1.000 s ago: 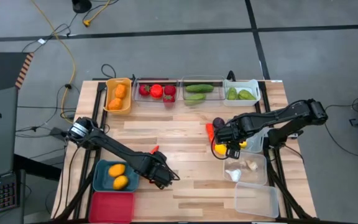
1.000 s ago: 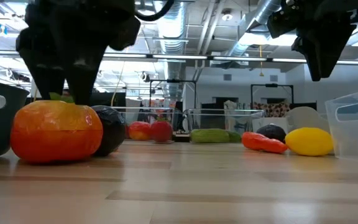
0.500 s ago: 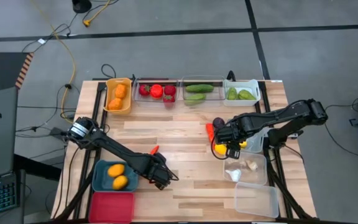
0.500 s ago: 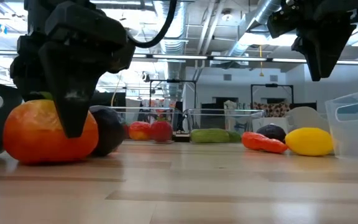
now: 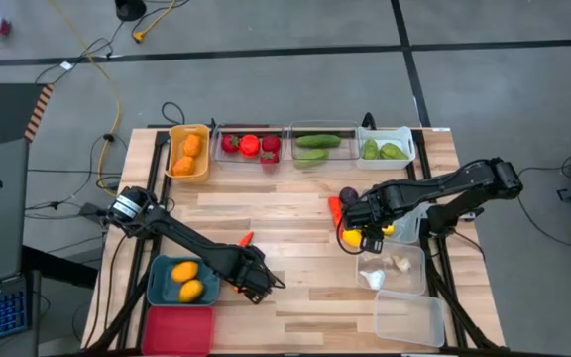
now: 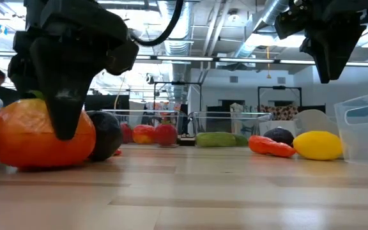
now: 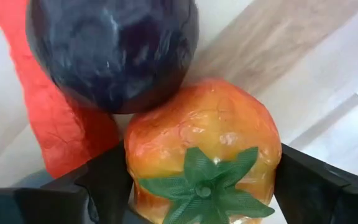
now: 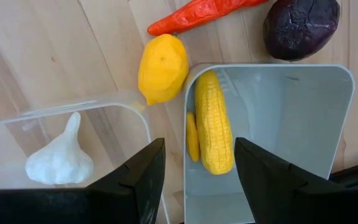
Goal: Sort produce into baskets
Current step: Put the orange tomato into the left transparent bin
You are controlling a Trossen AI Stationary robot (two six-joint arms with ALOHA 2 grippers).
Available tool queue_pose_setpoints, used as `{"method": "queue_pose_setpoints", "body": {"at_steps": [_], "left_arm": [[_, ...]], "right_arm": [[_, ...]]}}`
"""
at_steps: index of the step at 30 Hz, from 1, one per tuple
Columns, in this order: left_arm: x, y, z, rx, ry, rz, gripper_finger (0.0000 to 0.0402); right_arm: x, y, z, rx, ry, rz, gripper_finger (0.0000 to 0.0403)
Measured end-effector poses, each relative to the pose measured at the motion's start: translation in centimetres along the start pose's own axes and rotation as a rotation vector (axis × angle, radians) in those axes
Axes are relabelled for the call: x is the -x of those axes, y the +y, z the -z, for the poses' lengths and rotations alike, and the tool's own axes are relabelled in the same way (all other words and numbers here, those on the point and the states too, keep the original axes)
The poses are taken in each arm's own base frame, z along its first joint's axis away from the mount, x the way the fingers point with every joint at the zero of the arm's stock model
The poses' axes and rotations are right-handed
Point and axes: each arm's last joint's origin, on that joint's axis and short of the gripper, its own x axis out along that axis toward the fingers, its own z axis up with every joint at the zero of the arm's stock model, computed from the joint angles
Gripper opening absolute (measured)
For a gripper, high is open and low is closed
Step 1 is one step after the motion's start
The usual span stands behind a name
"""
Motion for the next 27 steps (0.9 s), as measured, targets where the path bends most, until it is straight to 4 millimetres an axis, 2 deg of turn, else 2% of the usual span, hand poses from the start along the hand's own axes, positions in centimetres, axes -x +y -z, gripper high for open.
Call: {"method": "queue_pose_setpoints", "body": {"at_steps": [7, 11, 14, 17, 21, 27], "left_arm": [[2.9, -1.8, -1.3, -0.113, -0.037, 0.094, 0.0312], [5.4, -2.3, -3.2, -0.232, -0.076, 0.138, 0.0313], [7.0, -2.1, -5.3, -0.296, -0.108, 0.153, 0.0313], [8.8, -1.3, -8.0, -0.362, -0.162, 0.15, 0.0314], [10.6, 0.7, -11.9, -0.417, -0.228, 0.118, 0.0314], [12.2, 5.3, -17.7, -0.446, -0.307, 0.015, 0.0314]], "right_arm": [[0.0, 0.0, 0.0, 0.0, 0.0, 0.0, 0.022], [0.0, 0.0, 0.0, 0.0, 0.0, 0.0, 0.022], [0.0, 0.0, 0.0, 0.0, 0.0, 0.0, 0.022], [0.0, 0.0, 0.0, 0.0, 0.0, 0.0, 0.022], [0.0, 0.0, 0.0, 0.0, 0.0, 0.0, 0.022], [0.0, 0.0, 0.0, 0.0, 0.0, -0.001, 0.022]]}}
